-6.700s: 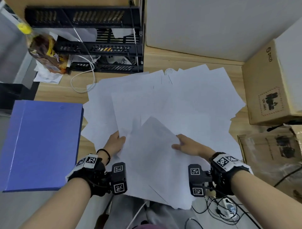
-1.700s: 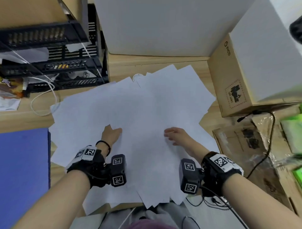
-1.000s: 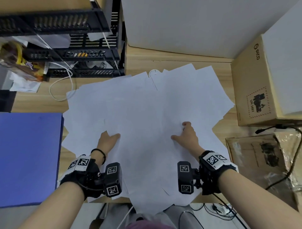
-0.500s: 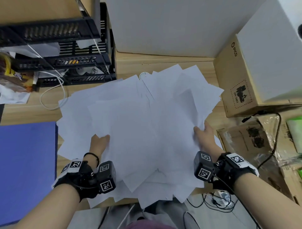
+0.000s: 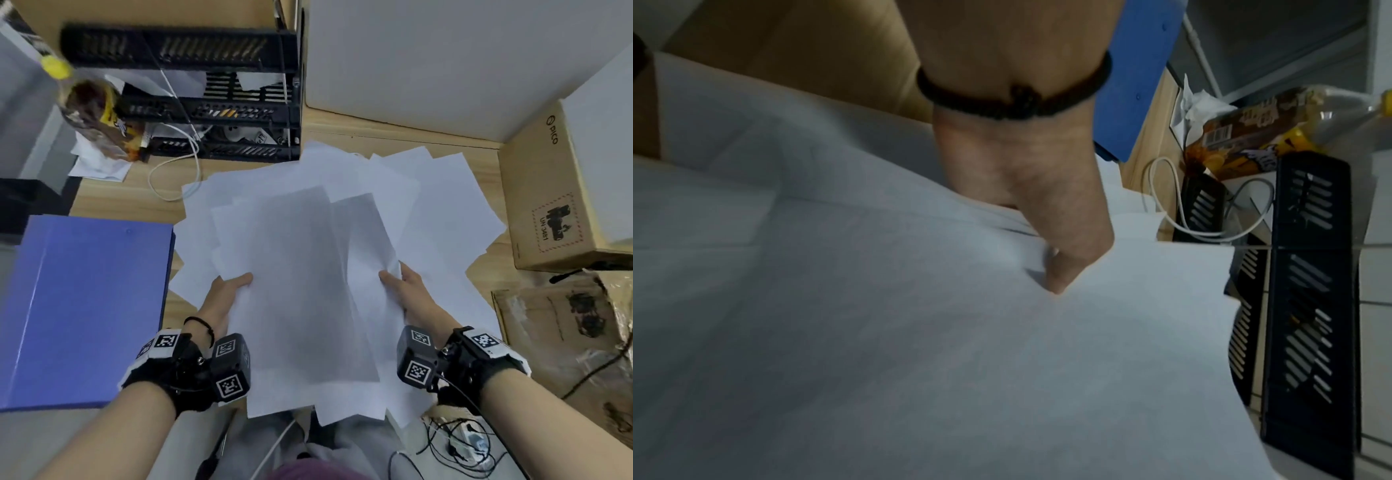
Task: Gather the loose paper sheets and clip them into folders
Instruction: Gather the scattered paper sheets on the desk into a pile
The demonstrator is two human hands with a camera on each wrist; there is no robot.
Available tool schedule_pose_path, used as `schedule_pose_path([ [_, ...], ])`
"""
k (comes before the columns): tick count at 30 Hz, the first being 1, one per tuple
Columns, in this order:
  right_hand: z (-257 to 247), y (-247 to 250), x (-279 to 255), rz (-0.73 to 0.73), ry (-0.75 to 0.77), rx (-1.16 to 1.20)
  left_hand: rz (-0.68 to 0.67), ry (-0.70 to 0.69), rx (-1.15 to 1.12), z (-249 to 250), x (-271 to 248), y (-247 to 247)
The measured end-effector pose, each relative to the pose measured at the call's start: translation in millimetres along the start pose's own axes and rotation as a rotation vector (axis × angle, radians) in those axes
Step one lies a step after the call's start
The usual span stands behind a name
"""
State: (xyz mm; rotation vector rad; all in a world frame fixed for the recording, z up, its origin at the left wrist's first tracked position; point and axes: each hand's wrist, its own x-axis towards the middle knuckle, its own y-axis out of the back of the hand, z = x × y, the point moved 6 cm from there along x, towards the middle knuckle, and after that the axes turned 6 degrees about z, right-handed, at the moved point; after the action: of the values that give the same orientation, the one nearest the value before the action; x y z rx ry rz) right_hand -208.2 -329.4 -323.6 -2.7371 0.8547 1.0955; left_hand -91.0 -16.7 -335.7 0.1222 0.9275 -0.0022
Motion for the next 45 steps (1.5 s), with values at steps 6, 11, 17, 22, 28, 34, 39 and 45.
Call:
schedule_pose_path([
  [6,-8,-41,-3,-0.173,-0.037,-0.05,-0.104,-0.095,0.009,-2,-1,-2],
  [11,-8,-40,-6,-0.214,-0.067,-0.124,-0.152,-0.166,0.134,1,0,-13],
  [17,-2,-12,-1,-0.051,-0.031,-0.175,-0.144,-0.182,0.174,4,0,-24],
  [22,2,-2,1,0.035,-0.026,-0.197,-0.119,-0.162,0.196,7,3,-26],
  [28,3,-5,4,0.038,-0.057,-0.085,-0.202,-0.258,0.245,12,6,-34],
  [34,18,-31,-1,-0.182,-0.231,0.011,-0.156,-0.263,0.233,12,8,-27],
  [39,29,-56,-3,-0.26,-0.26,-0.141,-0.294,-0.121,0.218,-2,8,-15],
  [45,-9,-66,8,-0.123,-0.12,-0.168,-0.154,-0.272,0.144,46,1,-3],
])
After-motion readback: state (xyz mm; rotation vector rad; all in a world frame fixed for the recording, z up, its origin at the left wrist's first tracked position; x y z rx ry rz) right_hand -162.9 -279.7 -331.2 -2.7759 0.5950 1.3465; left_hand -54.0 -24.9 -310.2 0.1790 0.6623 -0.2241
